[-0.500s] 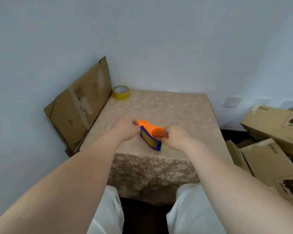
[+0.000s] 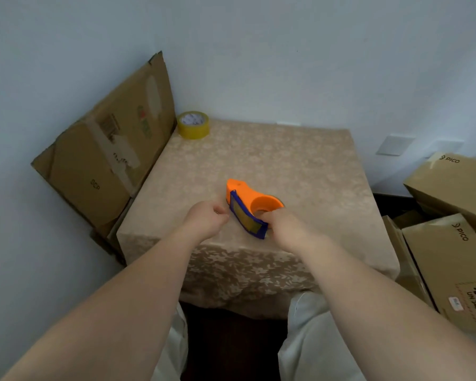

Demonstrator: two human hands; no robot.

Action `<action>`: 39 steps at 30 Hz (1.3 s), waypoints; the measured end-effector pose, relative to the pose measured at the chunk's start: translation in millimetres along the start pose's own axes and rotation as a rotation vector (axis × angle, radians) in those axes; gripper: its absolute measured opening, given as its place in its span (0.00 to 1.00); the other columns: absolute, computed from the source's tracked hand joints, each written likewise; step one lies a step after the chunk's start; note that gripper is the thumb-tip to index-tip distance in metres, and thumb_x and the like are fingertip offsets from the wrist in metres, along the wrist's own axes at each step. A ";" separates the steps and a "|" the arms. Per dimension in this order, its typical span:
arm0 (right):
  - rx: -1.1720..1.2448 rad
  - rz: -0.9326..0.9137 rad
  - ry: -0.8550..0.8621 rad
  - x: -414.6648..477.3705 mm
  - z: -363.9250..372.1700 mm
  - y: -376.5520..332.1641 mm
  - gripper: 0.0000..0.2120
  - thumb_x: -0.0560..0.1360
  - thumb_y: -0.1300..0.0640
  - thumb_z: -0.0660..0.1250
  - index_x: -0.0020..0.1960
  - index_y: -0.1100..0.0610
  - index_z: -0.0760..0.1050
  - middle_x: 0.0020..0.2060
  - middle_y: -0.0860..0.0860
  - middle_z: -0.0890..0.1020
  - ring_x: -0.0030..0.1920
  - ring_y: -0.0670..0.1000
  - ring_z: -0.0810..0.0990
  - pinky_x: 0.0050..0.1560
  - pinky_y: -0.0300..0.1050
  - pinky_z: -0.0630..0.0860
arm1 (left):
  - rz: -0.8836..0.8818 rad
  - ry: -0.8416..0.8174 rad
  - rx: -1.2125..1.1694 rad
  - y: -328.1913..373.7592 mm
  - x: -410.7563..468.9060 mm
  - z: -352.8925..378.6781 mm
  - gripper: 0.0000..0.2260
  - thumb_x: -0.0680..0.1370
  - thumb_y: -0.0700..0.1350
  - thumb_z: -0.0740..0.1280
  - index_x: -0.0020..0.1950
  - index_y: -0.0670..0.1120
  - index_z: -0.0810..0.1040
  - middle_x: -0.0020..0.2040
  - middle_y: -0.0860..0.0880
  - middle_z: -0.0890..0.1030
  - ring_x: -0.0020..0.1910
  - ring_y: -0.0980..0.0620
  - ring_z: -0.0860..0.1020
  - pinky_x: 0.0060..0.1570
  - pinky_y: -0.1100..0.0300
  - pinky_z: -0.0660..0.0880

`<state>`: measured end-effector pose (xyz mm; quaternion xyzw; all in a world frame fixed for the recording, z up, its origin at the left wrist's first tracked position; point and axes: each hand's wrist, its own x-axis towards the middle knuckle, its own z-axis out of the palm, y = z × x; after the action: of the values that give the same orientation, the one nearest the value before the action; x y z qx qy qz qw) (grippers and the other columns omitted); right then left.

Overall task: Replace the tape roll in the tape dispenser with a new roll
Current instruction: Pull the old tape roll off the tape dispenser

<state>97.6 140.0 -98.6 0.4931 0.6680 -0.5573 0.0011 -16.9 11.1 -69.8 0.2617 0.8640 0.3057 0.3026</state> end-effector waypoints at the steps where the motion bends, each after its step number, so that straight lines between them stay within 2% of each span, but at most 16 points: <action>1: -0.027 -0.046 -0.020 -0.7 -2.2 -0.8 0.23 0.75 0.54 0.65 0.67 0.61 0.70 0.61 0.58 0.77 0.59 0.58 0.77 0.62 0.52 0.73 | -0.026 -0.002 -0.039 -0.2 0.8 1.4 0.09 0.77 0.44 0.64 0.56 0.46 0.79 0.51 0.45 0.79 0.53 0.44 0.80 0.53 0.52 0.75; 4: -0.250 -0.333 -0.031 -6.5 -11.2 -1.8 0.13 0.77 0.62 0.62 0.61 0.57 0.74 0.48 0.51 0.78 0.49 0.50 0.76 0.52 0.43 0.69 | -0.086 -0.040 -0.173 1.3 0.8 4.7 0.11 0.77 0.43 0.63 0.58 0.45 0.78 0.51 0.44 0.79 0.50 0.45 0.79 0.53 0.52 0.76; 7: -0.360 -0.463 0.022 -13.1 -20.5 -4.0 0.13 0.76 0.62 0.64 0.59 0.57 0.78 0.45 0.50 0.77 0.47 0.50 0.74 0.45 0.41 0.67 | -0.126 -0.128 -0.251 8.4 -4.8 6.6 0.13 0.78 0.44 0.63 0.62 0.46 0.75 0.55 0.44 0.79 0.49 0.48 0.78 0.51 0.53 0.75; 9: -0.184 -0.435 0.003 -21.4 -22.9 -8.6 0.13 0.76 0.62 0.64 0.59 0.56 0.78 0.44 0.49 0.78 0.44 0.48 0.74 0.40 0.39 0.69 | -0.130 -0.169 -0.298 15.3 -8.8 7.0 0.13 0.78 0.45 0.62 0.63 0.46 0.74 0.56 0.45 0.79 0.52 0.48 0.77 0.53 0.52 0.74; 11: 0.027 -0.367 -0.011 -30.7 -24.3 -15.8 0.13 0.77 0.62 0.63 0.60 0.55 0.77 0.42 0.46 0.79 0.40 0.45 0.74 0.39 0.36 0.68 | -0.114 -0.198 -0.360 24.2 -13.9 6.2 0.11 0.79 0.47 0.61 0.60 0.47 0.75 0.56 0.46 0.79 0.54 0.48 0.76 0.56 0.51 0.74; 13: 0.200 -0.300 -0.038 -38.8 -24.7 -21.1 0.13 0.78 0.60 0.62 0.61 0.55 0.76 0.43 0.47 0.79 0.44 0.47 0.76 0.46 0.40 0.71 | -0.082 -0.218 -0.431 32.7 -19.2 4.6 0.10 0.79 0.48 0.62 0.58 0.49 0.76 0.55 0.47 0.79 0.56 0.48 0.75 0.59 0.50 0.73; 15: 0.338 -0.249 -0.053 -46.2 -25.1 -25.0 0.11 0.78 0.59 0.62 0.60 0.54 0.75 0.49 0.50 0.80 0.51 0.51 0.77 0.56 0.49 0.73 | -0.035 -0.233 -0.520 38.9 -23.6 3.0 0.11 0.78 0.48 0.63 0.60 0.49 0.77 0.56 0.48 0.80 0.59 0.48 0.75 0.60 0.49 0.73; 17: 0.488 -0.228 -0.099 -51.0 -25.7 -26.4 0.10 0.78 0.60 0.62 0.58 0.55 0.75 0.49 0.51 0.81 0.51 0.52 0.78 0.59 0.53 0.74 | 0.036 -0.240 -0.585 44.9 -29.0 2.2 0.11 0.78 0.47 0.64 0.60 0.50 0.77 0.56 0.49 0.80 0.59 0.49 0.76 0.60 0.49 0.73; 20: 0.717 -0.204 -0.192 -58.6 -23.7 -27.7 0.09 0.78 0.60 0.62 0.58 0.57 0.75 0.50 0.54 0.82 0.50 0.53 0.81 0.56 0.55 0.76 | 0.141 -0.160 -0.622 55.2 -38.2 2.9 0.07 0.78 0.43 0.65 0.54 0.52 0.78 0.51 0.53 0.81 0.55 0.50 0.78 0.58 0.50 0.75; 23: 0.850 -0.202 -0.254 -67.2 -20.5 -31.5 0.12 0.78 0.60 0.62 0.61 0.57 0.74 0.54 0.57 0.82 0.51 0.54 0.81 0.51 0.53 0.78 | 0.176 -0.083 -0.652 61.1 -43.5 1.4 0.09 0.78 0.40 0.65 0.56 0.48 0.78 0.49 0.51 0.81 0.52 0.49 0.79 0.56 0.50 0.77; 26: 0.807 -0.200 -0.228 -73.9 -19.1 -34.0 0.09 0.78 0.57 0.62 0.57 0.54 0.76 0.52 0.54 0.82 0.49 0.52 0.81 0.49 0.50 0.79 | 0.223 -0.049 -0.597 60.1 -47.9 -2.1 0.10 0.77 0.39 0.66 0.58 0.45 0.79 0.47 0.50 0.80 0.51 0.48 0.79 0.54 0.49 0.78; 28: 0.753 -0.163 -0.182 -78.3 -20.6 -35.9 0.07 0.78 0.52 0.63 0.51 0.52 0.76 0.46 0.52 0.82 0.45 0.50 0.81 0.44 0.44 0.79 | 0.272 -0.005 -0.514 58.1 -49.6 -2.6 0.10 0.76 0.38 0.67 0.57 0.44 0.79 0.44 0.50 0.79 0.47 0.49 0.78 0.51 0.50 0.77; 31: 0.696 -0.081 -0.100 -83.3 -27.1 -38.0 0.17 0.76 0.41 0.59 0.48 0.53 0.76 0.39 0.50 0.82 0.37 0.46 0.78 0.34 0.36 0.75 | 0.380 0.081 -0.316 54.5 -50.4 -2.1 0.10 0.74 0.38 0.69 0.55 0.43 0.81 0.45 0.47 0.82 0.42 0.51 0.79 0.48 0.53 0.76; 34: 0.710 -0.021 -0.112 -85.8 -33.6 -38.6 0.28 0.76 0.34 0.53 0.55 0.55 0.77 0.42 0.51 0.82 0.34 0.45 0.77 0.26 0.34 0.74 | 0.475 0.125 -0.127 51.9 -52.3 -3.0 0.12 0.72 0.38 0.70 0.55 0.43 0.82 0.49 0.44 0.84 0.46 0.51 0.79 0.48 0.60 0.73; 37: 0.786 0.001 -0.142 -87.9 -36.8 -38.6 0.32 0.76 0.34 0.50 0.62 0.58 0.74 0.47 0.52 0.82 0.40 0.48 0.78 0.32 0.38 0.75 | 0.563 0.155 0.010 51.4 -55.9 -4.2 0.12 0.72 0.38 0.70 0.54 0.43 0.83 0.50 0.45 0.84 0.46 0.53 0.77 0.46 0.64 0.68; 39: 0.851 0.012 -0.146 -89.7 -37.8 -39.2 0.32 0.77 0.36 0.49 0.65 0.59 0.72 0.53 0.53 0.82 0.46 0.50 0.79 0.38 0.40 0.75 | 0.611 0.169 0.080 51.8 -57.9 -4.6 0.12 0.72 0.38 0.70 0.55 0.42 0.83 0.52 0.45 0.83 0.49 0.50 0.78 0.48 0.65 0.67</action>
<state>138.5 113.4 -5.8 0.4126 0.3741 -0.8166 -0.1518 33.2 7.5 -10.4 0.4944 0.7788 0.3690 0.1134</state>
